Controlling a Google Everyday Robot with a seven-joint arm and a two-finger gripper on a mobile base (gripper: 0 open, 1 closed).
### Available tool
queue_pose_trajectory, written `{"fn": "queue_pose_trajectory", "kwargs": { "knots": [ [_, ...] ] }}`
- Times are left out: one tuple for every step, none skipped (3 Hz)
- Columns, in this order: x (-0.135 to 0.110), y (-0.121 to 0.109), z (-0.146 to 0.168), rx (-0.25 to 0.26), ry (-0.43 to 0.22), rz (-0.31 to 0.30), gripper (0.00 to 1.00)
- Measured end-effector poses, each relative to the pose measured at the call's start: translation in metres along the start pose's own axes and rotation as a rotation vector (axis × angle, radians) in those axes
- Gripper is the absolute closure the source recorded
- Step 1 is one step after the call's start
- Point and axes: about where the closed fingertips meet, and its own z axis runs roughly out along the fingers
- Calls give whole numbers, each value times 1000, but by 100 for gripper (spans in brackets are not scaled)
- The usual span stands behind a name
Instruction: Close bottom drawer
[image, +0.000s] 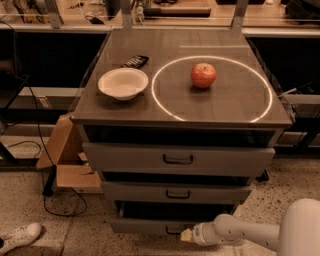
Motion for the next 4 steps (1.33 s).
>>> {"fn": "queue_pose_trajectory", "kwargs": {
  "knots": [
    [0,0,0,-1,1,0,100],
    [-13,23,8,-26,-13,1,100],
    [-40,75,18,-97,-51,-8,100],
    [-40,75,18,-97,-51,-8,100]
  ]
}}
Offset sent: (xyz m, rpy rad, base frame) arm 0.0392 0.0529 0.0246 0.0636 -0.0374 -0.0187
